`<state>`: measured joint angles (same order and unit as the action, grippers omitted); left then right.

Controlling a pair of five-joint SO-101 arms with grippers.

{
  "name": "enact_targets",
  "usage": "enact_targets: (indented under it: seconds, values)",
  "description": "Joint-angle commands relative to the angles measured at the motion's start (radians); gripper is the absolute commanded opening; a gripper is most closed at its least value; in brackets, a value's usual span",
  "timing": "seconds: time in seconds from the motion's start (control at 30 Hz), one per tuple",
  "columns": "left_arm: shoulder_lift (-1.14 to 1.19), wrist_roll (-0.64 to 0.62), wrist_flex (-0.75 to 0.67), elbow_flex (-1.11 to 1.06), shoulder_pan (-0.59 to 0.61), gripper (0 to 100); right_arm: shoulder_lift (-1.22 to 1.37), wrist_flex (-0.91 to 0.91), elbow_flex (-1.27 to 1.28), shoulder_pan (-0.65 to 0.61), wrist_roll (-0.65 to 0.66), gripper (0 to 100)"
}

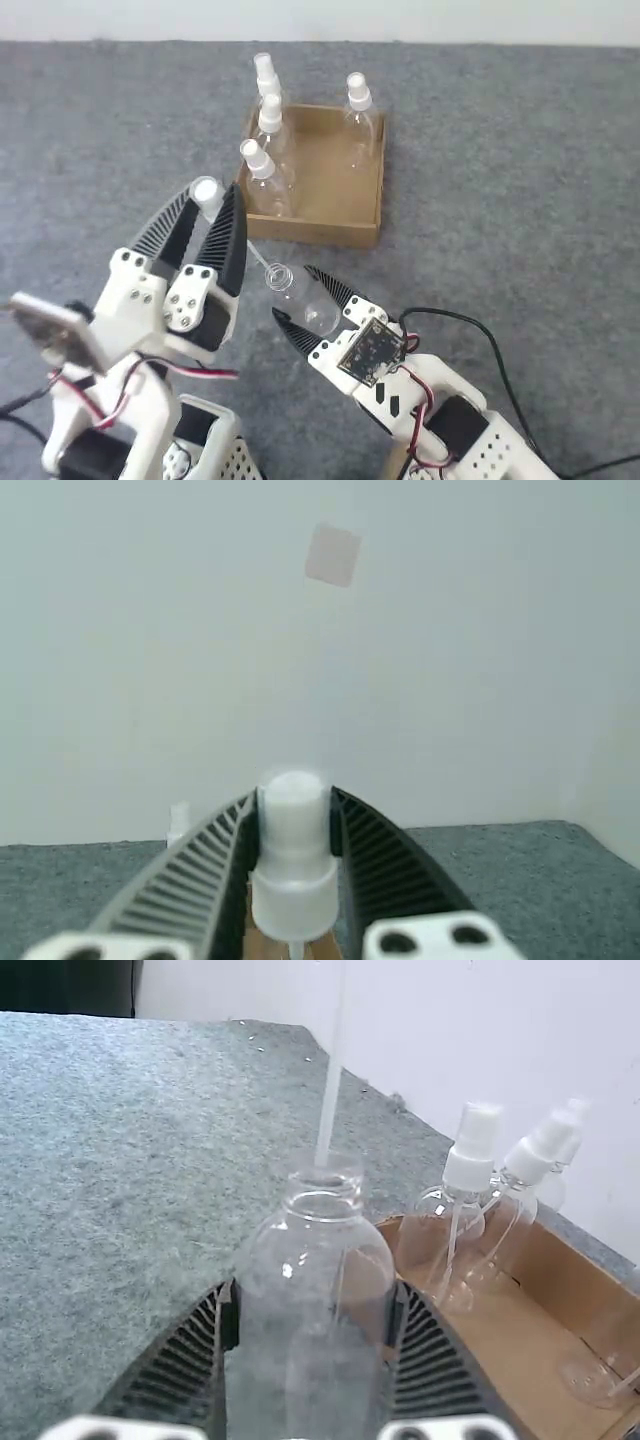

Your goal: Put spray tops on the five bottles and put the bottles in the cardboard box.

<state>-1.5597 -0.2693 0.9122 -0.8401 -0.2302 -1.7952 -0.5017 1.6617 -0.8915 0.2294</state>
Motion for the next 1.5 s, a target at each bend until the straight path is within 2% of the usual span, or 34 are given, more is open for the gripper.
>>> enact_targets:
  seconds: [0.0,0.37,0.6,0.7,1.0,1.47]
  values:
    - [-0.006,-0.005,0.002,-0.022,-0.008,1,-0.018,0.018,0.021,-0.004,0.018,2.0]
    - [-0.006,0.014,0.003,-0.108,-0.017,1,-0.019,0.028,0.021,-0.002,0.015,2.0]
    - [-0.006,0.121,0.003,-0.186,-0.215,1,-0.019,0.053,0.02,0.042,0.014,2.0]
    - [-0.006,0.146,0.002,-0.209,-0.253,1,-0.019,0.082,0.02,0.087,0.012,1.9]
    - [-0.006,0.144,0.002,-0.22,-0.207,1,-0.021,0.087,0.018,0.097,0.012,0.7]
    - [-0.006,0.138,-0.003,-0.248,-0.207,1,-0.021,0.101,-0.009,0.101,0.011,0.7]
